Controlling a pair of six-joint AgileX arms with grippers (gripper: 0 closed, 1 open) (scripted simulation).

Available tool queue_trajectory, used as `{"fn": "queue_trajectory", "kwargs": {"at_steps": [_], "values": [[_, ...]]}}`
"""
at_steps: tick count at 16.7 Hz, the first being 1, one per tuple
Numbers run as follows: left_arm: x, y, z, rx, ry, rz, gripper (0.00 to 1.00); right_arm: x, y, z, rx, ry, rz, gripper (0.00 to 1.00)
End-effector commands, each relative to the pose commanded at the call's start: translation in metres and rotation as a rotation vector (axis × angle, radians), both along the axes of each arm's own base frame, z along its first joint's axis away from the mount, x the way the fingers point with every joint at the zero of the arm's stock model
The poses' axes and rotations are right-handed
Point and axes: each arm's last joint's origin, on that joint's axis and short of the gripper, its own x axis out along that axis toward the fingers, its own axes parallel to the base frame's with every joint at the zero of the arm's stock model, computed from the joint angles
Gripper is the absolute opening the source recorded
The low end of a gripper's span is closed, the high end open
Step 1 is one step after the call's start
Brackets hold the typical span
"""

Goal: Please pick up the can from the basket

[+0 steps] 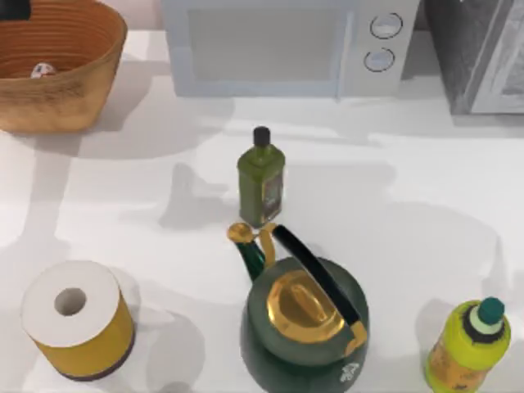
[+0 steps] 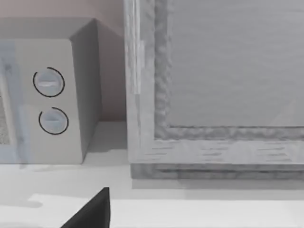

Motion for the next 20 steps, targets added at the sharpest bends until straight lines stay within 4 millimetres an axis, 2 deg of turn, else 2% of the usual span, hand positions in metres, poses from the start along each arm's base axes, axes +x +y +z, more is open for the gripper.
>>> {"fn": "queue_trajectory", "kwargs": {"at_steps": [3, 5, 9, 11, 13, 20], "values": [[0.065, 0.006, -0.031, -0.002, 0.156, -0.008, 1.0, 0.0, 0.0, 0.0, 0.0, 0.0, 0.0, 1.0], [0.099, 0.01, -0.059, -0.002, 0.249, -0.013, 1.0, 0.0, 0.0, 0.0, 0.0, 0.0, 0.0, 1.0], [0.143, 0.018, -0.114, -0.002, 0.389, -0.023, 1.0, 0.0, 0.0, 0.0, 0.0, 0.0, 0.0, 1.0], [0.154, 0.021, -0.134, -0.002, 0.433, -0.027, 1.0, 0.0, 0.0, 0.0, 0.0, 0.0, 0.0, 1.0], [0.159, 0.022, -0.144, -0.002, 0.455, -0.029, 1.0, 0.0, 0.0, 0.0, 0.0, 0.0, 0.0, 1.0], [0.161, 0.019, -0.148, -0.001, 0.458, -0.034, 1.0, 0.0, 0.0, 0.0, 0.0, 0.0, 0.0, 1.0]]}}
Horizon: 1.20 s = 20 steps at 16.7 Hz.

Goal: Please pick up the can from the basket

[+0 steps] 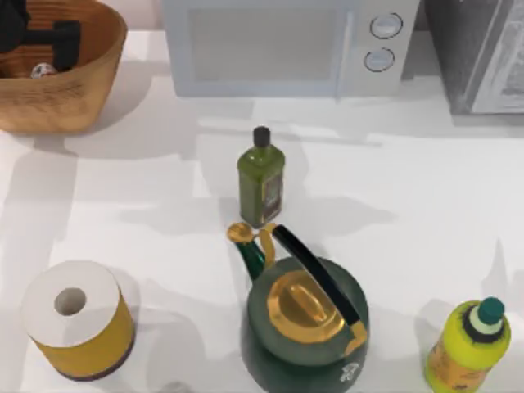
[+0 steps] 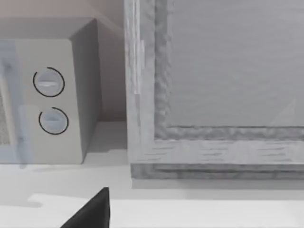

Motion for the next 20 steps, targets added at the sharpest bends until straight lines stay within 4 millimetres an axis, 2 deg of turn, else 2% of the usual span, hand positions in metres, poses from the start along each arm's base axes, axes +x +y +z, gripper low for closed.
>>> {"fn": "queue_trajectory", "kwargs": {"at_steps": [6, 10, 20], "values": [[0.016, 0.0, -0.052, 0.0, 0.001, 0.005, 1.0, 0.0, 0.0, 0.0, 0.0, 0.0, 0.0, 1.0], [0.017, 0.0, -0.055, 0.0, 0.001, 0.005, 1.0, 0.0, 0.0, 0.0, 0.0, 0.0, 0.0, 1.0], [0.017, 0.0, -0.055, 0.0, 0.001, 0.005, 0.25, 0.0, 0.0, 0.0, 0.0, 0.0, 0.0, 1.0]]}}
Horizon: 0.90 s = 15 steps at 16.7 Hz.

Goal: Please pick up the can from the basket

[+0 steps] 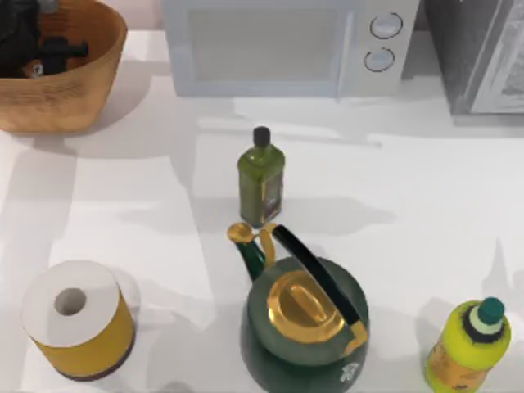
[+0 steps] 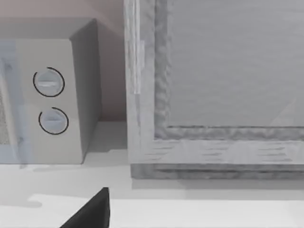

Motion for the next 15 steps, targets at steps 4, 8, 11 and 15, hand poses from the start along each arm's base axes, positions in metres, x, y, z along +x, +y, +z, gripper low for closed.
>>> {"fn": "queue_trajectory", "kwargs": {"at_steps": [4, 8, 11, 15], "values": [[0.0, 0.0, 0.0, 0.0, 0.0, 0.0, 0.0, 0.0, 0.0, 0.0, 0.0, 0.0, 0.0, 1.0], [0.0, 0.0, 0.0, 0.0, 0.0, 0.0, 0.0, 0.0, 0.0, 0.0, 0.0, 0.0, 0.0, 1.0], [0.0, 0.0, 0.0, 0.0, 0.0, 0.0, 0.0, 0.0, 0.0, 0.0, 0.0, 0.0, 0.0, 1.0], [-0.002, 0.0, 0.022, 0.009, -0.054, -0.001, 0.0, 0.0, 0.0, 0.0, 0.0, 0.0, 0.0, 1.0]]}}
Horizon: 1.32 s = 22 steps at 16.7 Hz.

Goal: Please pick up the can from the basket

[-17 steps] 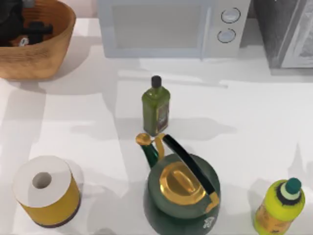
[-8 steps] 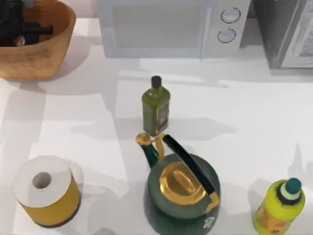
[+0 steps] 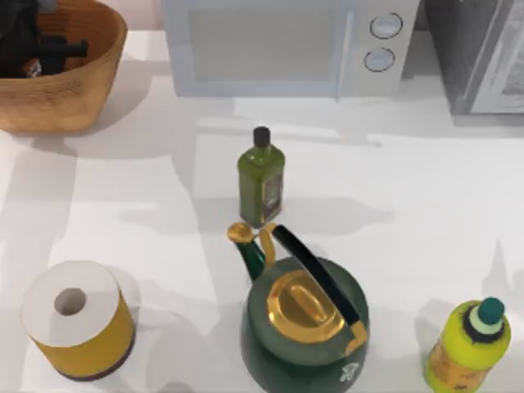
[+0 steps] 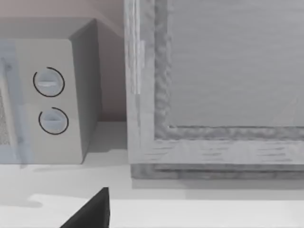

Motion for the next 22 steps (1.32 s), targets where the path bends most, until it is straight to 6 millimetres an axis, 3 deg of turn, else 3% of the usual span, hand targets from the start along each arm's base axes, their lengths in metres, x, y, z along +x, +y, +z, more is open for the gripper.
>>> {"fn": "queue_trajectory", "kwargs": {"at_steps": [3, 7, 10, 12, 14, 16, 18, 20, 22], "values": [[-0.009, -0.003, 0.022, 0.005, -0.057, 0.001, 0.0, 0.0, 0.0, 0.0, 0.0, 0.0, 0.0, 1.0], [-0.047, -0.008, 0.08, 0.014, -0.189, 0.006, 0.0, 0.0, 0.0, 0.0, 0.0, 0.0, 0.0, 1.0], [-0.104, -0.014, 0.134, 0.02, -0.326, 0.01, 0.0, 0.0, 0.0, 0.0, 0.0, 0.0, 0.0, 1.0], [-0.158, -0.018, 0.163, 0.023, -0.427, 0.012, 0.0, 0.0, 0.0, 0.0, 0.0, 0.0, 0.0, 1.0], [-0.22, -0.022, 0.179, 0.025, -0.533, 0.014, 0.0, 0.0, 0.0, 0.0, 0.0, 0.0, 0.0, 1.0], [-0.283, -0.025, 0.177, 0.027, -0.641, 0.016, 0.0, 0.0, 0.0, 0.0, 0.0, 0.0, 0.0, 1.0], [-0.338, -0.028, 0.157, 0.029, -0.748, 0.019, 0.0, 0.0, 0.0, 0.0, 0.0, 0.0, 0.0, 1.0], [-0.38, -0.03, 0.126, 0.03, -0.852, 0.022, 0.0, 0.0, 0.0, 0.0, 0.0, 0.0, 0.0, 1.0], [-0.406, -0.032, 0.09, 0.029, -0.946, 0.027, 0.0, 0.0, 0.0, 0.0, 0.0, 0.0, 0.0, 1.0]]}}
